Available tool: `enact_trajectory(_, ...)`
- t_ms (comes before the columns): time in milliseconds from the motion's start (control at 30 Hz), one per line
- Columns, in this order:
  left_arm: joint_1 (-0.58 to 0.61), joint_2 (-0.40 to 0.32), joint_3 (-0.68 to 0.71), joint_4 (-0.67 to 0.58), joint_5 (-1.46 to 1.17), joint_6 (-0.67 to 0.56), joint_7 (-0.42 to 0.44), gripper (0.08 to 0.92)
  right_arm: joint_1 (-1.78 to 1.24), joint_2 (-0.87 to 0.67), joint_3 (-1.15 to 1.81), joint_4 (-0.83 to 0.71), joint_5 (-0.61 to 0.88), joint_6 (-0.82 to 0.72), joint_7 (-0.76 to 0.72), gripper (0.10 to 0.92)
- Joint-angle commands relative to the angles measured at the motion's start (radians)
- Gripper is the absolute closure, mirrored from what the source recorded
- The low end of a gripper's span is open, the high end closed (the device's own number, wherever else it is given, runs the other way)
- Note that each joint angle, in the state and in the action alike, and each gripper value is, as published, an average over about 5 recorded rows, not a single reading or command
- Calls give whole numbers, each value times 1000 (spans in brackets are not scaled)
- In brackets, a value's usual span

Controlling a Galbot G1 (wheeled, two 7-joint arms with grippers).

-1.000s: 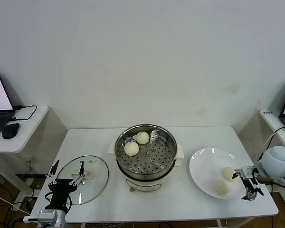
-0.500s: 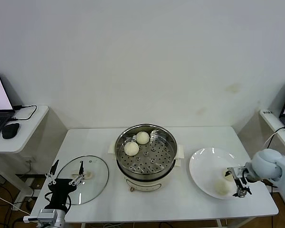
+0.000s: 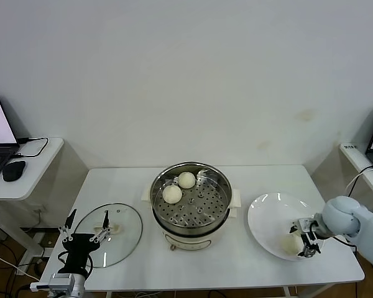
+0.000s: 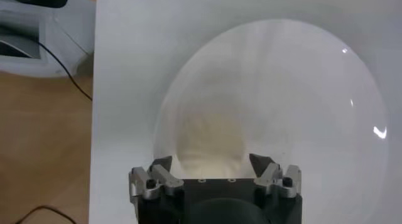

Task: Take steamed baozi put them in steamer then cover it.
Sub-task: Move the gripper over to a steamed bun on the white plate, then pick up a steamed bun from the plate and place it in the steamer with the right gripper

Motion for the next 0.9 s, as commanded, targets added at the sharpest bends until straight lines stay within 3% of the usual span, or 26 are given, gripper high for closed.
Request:
enact_trajectory(33, 0, -1, 1, -1, 0, 0, 0, 177, -1, 11, 0, -6, 0, 0, -14, 342)
enact_trajectory(533, -1, -2, 1, -5, 0, 0, 0, 177, 72, -6, -6, 16, 31, 3, -34, 457)
enact_trajectory(900, -11, 0, 8, -7, 0, 2, 1, 177, 551, -51, -241, 50, 190, 2, -55, 465)
